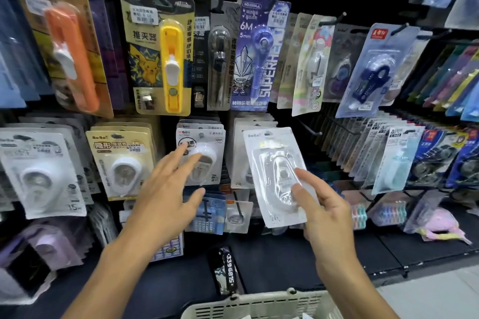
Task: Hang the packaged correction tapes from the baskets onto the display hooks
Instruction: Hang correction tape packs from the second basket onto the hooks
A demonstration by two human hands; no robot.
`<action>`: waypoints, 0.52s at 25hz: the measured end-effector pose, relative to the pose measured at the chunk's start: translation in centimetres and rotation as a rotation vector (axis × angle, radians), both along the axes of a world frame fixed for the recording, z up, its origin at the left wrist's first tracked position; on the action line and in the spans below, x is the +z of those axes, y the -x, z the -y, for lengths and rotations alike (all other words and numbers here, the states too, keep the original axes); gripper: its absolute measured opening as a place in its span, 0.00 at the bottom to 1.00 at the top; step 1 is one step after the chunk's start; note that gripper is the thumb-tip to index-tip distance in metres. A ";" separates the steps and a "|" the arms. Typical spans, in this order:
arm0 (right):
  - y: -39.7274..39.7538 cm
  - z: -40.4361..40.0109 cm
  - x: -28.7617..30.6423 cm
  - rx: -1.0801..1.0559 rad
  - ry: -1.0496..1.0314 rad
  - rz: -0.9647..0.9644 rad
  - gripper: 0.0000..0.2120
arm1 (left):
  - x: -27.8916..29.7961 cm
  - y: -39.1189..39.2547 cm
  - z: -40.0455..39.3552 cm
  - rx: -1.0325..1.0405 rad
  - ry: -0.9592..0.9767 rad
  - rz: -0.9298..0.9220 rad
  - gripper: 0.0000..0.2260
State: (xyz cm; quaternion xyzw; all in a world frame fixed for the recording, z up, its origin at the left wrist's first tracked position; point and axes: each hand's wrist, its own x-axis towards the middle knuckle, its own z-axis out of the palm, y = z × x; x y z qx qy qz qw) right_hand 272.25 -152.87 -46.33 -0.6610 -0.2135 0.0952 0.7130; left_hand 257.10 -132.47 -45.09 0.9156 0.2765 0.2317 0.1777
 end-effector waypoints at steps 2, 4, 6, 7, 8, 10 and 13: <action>0.0 -0.2 -0.5 -0.003 0.007 0.011 0.14 | -0.4 -0.4 0.4 -0.022 -0.001 -0.040 0.33; -0.1 -1.1 -0.9 -0.013 0.022 -0.010 0.14 | -0.7 -0.9 0.8 -0.039 -0.019 -0.064 0.34; -0.8 -2.6 -1.1 0.038 0.062 -0.072 0.17 | -0.9 -1.1 0.6 -0.036 -0.033 -0.062 0.34; -1.3 -3.3 -1.0 0.091 0.103 -0.112 0.21 | -1.0 -1.1 0.6 -0.038 -0.031 -0.072 0.34; -1.8 -3.9 -0.8 0.132 0.162 -0.121 0.24 | -1.0 -1.0 0.5 -0.043 -0.029 -0.086 0.34; -2.7 -4.7 -0.6 0.110 0.323 0.081 0.27 | -1.2 -0.9 0.5 -0.051 -0.031 -0.090 0.34; -4.2 -6.2 -0.1 0.090 0.541 0.563 0.28 | -1.2 -0.7 0.4 -0.065 -0.017 -0.067 0.33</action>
